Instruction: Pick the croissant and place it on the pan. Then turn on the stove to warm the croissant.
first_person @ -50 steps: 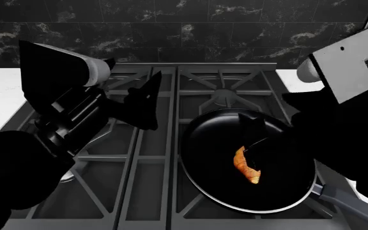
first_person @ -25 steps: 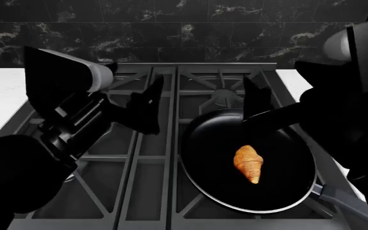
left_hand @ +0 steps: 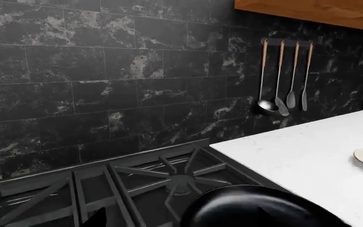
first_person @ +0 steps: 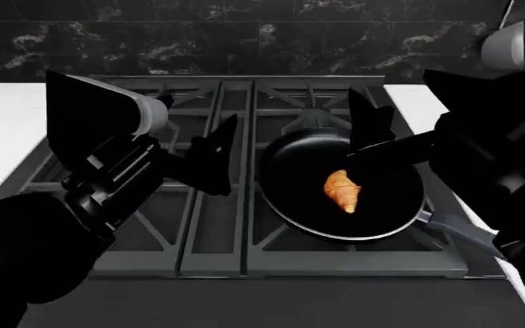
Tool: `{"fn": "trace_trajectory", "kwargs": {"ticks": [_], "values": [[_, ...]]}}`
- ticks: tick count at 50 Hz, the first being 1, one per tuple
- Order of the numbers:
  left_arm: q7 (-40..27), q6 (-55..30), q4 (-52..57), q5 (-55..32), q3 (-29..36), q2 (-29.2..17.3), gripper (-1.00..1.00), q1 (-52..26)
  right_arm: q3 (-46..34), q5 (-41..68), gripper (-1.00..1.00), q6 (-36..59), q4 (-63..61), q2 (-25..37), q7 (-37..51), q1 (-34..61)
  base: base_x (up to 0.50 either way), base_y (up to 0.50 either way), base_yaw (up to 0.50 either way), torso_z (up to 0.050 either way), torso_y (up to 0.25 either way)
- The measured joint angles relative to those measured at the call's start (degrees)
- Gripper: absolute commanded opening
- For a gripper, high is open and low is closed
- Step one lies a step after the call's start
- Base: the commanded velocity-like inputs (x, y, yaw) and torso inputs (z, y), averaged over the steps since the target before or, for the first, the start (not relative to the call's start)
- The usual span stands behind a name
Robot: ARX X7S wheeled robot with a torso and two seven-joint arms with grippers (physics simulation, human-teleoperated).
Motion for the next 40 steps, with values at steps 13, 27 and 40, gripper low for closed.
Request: {"fn": "trace_trajectory", "kwargs": {"ticks": [13,27,40], "values": [[-0.4,0.2,0.0,-0.4,0.1,-0.2,1.0,0.1,0.5,-0.2,1.0,-0.8,-0.5,0.3,-0.2,-0.8,-0.5,0.0,0.0,0.0,0.0],[-0.4,0.8,-0.1,-0.4,0.4,-0.1,1.0,0.6,0.9,-0.7,1.0,-1.6,-0.7,0.6,-0.8,-1.6,-0.35,0.0,0.0,0.0,0.0],[0.1,4.3,0.6,-0.5,-1.6,1.1,1.0,3.2,1.3,-1.5,1.0,-2.2,-1.1,0.9,-1.2,-2.5,0.0,0.0,0.0,0.0,0.0]]}}
